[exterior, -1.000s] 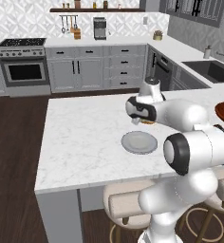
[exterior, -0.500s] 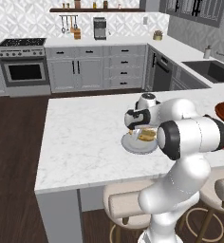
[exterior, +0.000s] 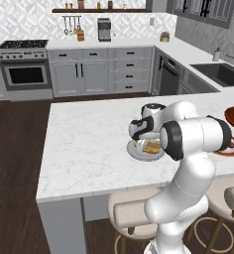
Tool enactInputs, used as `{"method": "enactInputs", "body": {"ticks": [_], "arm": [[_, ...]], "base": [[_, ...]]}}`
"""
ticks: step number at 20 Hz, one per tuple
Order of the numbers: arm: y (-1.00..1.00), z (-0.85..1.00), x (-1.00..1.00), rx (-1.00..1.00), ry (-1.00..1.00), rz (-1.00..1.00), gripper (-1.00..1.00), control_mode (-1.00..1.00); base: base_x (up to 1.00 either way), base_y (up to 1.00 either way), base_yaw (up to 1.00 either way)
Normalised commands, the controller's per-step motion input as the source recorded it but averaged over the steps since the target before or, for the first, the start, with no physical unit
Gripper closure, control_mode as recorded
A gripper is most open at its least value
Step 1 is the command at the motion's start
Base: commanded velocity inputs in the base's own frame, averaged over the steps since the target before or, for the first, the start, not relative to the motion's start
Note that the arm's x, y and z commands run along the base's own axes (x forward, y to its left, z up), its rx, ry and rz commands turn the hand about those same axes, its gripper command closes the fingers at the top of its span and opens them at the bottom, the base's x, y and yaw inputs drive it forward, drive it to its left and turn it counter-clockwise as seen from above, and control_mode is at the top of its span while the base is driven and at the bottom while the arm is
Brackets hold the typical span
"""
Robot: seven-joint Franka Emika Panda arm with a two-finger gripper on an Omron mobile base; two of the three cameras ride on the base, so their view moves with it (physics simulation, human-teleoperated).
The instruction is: Place one bun and one sausage from the bowl on each plate.
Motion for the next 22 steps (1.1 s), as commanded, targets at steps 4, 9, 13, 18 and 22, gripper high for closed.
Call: {"method": "enactInputs", "body": {"ticks": [4,9,13,18,22], "arm": [[0.00,-0.01,0.00,0.00,-0.02,0.00,-1.00,-1.00],[0.03,0.16,-0.09,0.00,0.00,0.00,-1.00,-1.00],[0.01,0.82,-0.29,0.00,-0.19,0.00,-1.00,-1.00],[0.01,1.00,-0.93,0.00,-0.35,0.00,-1.00,-1.00],[0.16,1.00,-1.00,0.00,-0.56,-0.06,-1.00,-1.00]], "base": [[0.00,0.00,0.00],[0.00,0.00,0.00],[0.00,0.00,0.00],[0.00,0.00,0.00],[0.00,0.00,0.00]]}}
